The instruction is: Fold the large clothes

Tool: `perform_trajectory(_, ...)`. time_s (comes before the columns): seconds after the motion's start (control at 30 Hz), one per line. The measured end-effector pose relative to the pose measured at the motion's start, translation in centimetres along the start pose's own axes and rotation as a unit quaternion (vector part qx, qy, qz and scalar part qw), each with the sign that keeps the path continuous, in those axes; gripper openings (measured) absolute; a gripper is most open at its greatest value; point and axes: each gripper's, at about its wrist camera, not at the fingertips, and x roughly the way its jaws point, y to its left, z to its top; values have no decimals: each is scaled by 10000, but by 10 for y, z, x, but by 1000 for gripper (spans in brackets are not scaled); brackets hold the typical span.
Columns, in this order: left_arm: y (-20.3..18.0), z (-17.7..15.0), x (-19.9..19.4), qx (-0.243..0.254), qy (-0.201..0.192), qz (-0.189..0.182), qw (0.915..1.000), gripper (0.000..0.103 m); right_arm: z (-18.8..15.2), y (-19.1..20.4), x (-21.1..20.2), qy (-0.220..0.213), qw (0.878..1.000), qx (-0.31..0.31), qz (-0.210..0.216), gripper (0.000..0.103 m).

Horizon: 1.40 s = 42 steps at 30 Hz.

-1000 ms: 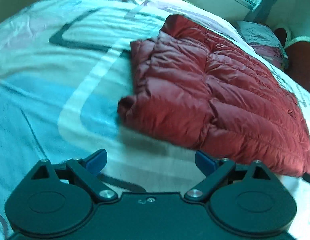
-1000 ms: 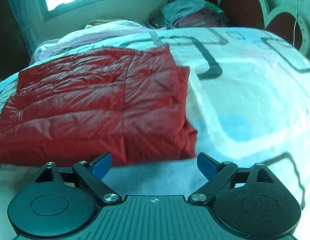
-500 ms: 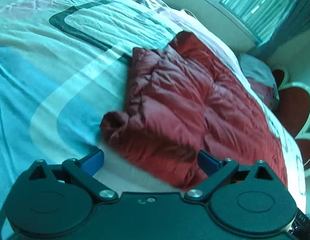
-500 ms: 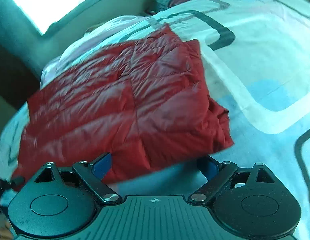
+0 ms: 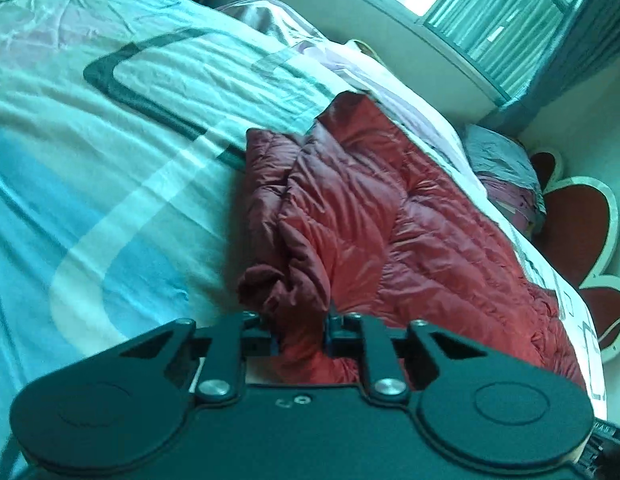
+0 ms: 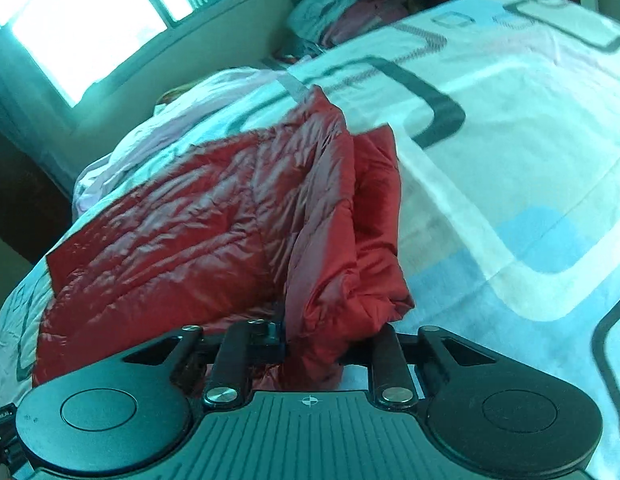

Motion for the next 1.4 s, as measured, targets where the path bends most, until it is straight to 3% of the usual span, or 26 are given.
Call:
perform_trajectory(0.17, 8, -11, -39, 277, 181, -152, 9993, 17, -19, -1, -36, 42, 9999, -131, 36, 18)
perform_trajectory(0.43, 43, -75, -102, 580, 625, -136, 9963, 17, -84, -28, -91, 442, 9989, -160, 77, 18)
perform_trajectory(0.73, 59, -149, -167, 512, 465, 152, 9975, 17, -128, -57, -135, 646, 9969, -351, 289, 18)
perform_trajectory(0.97, 58, -180, -188, 626, 184, 389, 9971, 20, -160, -83, -162, 744, 9946, -502, 517, 19)
perform_trajectory(1.0, 57, -183, -188, 706, 154, 433, 9964, 22, -163, -84, -164, 721, 9944, -570, 525, 19)
perform_trajectory(1.03, 55, -185, -186, 814, 94, 518, 9953, 29, -162, -84, -166, 670, 9948, -615, 461, 28)
perform_trajectory(1.07, 54, -185, -184, 847, 51, 616, 9945, 32, -161, -84, -166, 603, 9956, -647, 307, 44)
perform_trajectory(1.1, 54, -186, -183, 819, 43, 672, 9944, 33, -159, -83, -168, 529, 9961, -681, 204, 47)
perform_trajectory(1.17, 54, -187, -184, 794, 9, 755, 9940, 45, -156, -82, -176, 393, 9965, -730, 127, 50)
perform_trajectory(1.23, 55, -190, -190, 777, -53, 864, 9932, 74, -154, -81, -187, 162, 9957, -917, 13, 50)
perform_trajectory(1.4, 54, -193, -205, 992, -286, 1067, 9889, 83, -150, -80, -213, -396, 9905, -1291, -239, 50)
